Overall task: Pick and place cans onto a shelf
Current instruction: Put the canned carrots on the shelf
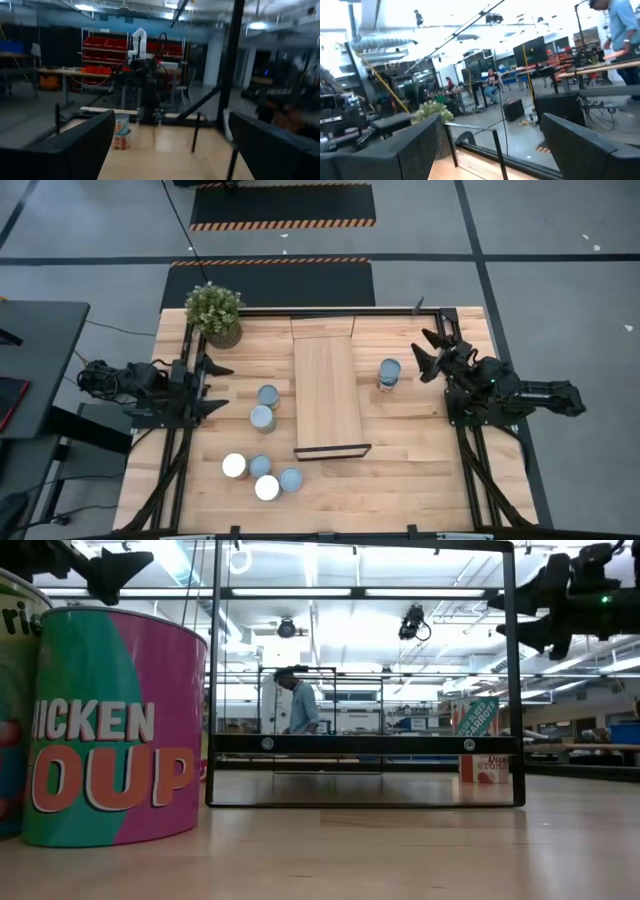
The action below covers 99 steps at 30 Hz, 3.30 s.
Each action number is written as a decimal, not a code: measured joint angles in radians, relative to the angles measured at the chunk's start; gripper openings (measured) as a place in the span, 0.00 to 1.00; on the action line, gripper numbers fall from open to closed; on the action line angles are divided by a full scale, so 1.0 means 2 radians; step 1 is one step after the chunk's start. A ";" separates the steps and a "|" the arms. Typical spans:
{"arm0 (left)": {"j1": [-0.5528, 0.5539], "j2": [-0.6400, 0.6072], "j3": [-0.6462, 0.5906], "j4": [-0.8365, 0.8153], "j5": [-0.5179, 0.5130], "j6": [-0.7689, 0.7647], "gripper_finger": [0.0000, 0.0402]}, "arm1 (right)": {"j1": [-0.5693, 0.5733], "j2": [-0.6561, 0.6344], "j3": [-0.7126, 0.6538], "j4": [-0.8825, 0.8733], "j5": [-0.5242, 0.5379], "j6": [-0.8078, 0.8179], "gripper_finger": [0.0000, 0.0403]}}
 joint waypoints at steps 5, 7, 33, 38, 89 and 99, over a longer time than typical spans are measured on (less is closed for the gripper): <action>0.000 0.000 0.000 0.027 -0.001 0.016 0.99 | -0.024 0.024 0.000 -0.015 -0.040 -0.006 0.87; 0.000 0.000 0.000 0.033 -0.002 0.017 0.99 | -0.031 0.038 0.000 -0.004 -0.054 -0.008 0.87; 0.000 0.142 -0.035 0.243 -0.021 0.121 0.99 | -0.046 0.364 0.232 -0.293 -0.122 0.031 0.87; 0.000 0.156 -0.035 0.242 -0.021 0.097 0.99 | -0.040 0.430 0.303 -0.377 -0.122 0.028 0.87; 0.000 0.164 -0.035 0.247 -0.021 0.081 0.99 | -0.053 0.599 0.414 -0.589 -0.172 0.083 0.83; 0.000 0.164 -0.035 0.247 -0.021 0.081 0.99 | -0.053 0.598 0.416 -0.588 -0.172 0.067 0.74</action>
